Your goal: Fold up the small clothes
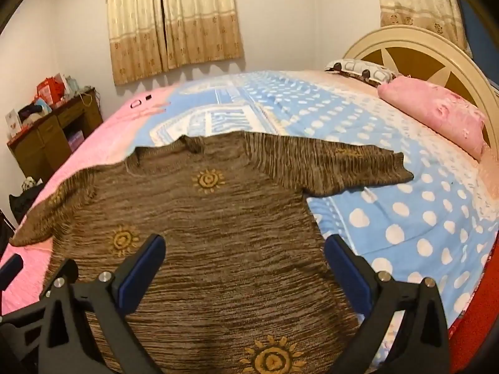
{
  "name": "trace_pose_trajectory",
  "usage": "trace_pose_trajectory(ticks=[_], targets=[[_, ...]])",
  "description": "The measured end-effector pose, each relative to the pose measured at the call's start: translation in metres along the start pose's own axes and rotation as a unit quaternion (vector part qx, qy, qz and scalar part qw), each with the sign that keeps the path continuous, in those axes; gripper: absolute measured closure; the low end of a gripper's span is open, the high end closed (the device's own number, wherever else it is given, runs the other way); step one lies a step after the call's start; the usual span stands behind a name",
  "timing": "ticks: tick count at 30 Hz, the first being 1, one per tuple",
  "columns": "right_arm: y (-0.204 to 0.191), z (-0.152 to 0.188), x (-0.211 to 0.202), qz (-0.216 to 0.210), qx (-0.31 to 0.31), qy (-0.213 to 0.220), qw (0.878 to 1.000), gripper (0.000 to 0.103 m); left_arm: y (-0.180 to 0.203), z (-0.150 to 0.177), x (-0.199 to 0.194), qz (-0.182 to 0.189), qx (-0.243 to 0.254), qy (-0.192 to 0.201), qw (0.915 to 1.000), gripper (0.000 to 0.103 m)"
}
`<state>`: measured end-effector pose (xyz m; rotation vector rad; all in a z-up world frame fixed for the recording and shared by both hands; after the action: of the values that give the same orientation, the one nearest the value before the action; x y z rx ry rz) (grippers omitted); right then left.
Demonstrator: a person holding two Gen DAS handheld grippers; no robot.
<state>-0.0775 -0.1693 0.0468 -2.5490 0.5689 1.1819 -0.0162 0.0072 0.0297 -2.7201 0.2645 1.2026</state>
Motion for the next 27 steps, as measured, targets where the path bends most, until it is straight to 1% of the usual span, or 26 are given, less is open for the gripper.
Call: trace_pose_trajectory(ticks=[6,9,12,13,27], targets=[[-0.004,-0.003,0.002,-0.002,0.000,-0.003,1.000,0.000,-0.001,0.000,-0.002,0.001,-0.003,0.001,1.0000,0.001],[0.001,0.008,-0.005,-0.002,-0.002,0.005,1.000,0.000,-0.003,0.000,-0.002,-0.001,-0.003,0.000,1.0000,0.001],[0.004,0.008,-0.004,-0.001,-0.001,0.000,1.000,0.000,-0.004,0.001,-0.001,-0.001,-0.006,-0.002,1.0000,0.001],[-0.002,0.003,-0.007,0.001,-0.002,0.000,1.000,0.000,-0.005,0.001,-0.002,-0.001,-0.008,-0.002,1.0000,0.001],[-0.003,0.004,-0.004,0.000,-0.003,-0.002,1.000,0.000,-0.009,0.003,0.004,0.001,-0.016,-0.014,0.9998,0.001]])
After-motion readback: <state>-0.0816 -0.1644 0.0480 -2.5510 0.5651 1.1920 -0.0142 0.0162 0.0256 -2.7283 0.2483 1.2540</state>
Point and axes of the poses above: each gripper's, at about its wrist camera, not at the fingertips, and x roughly the way its jaws point, y to its right, z to its underside, the point moved 3 cm from there along x, roughly the way its jaws point, and after that the axes turned 11 degrees about -y, right-handed, at the moved point
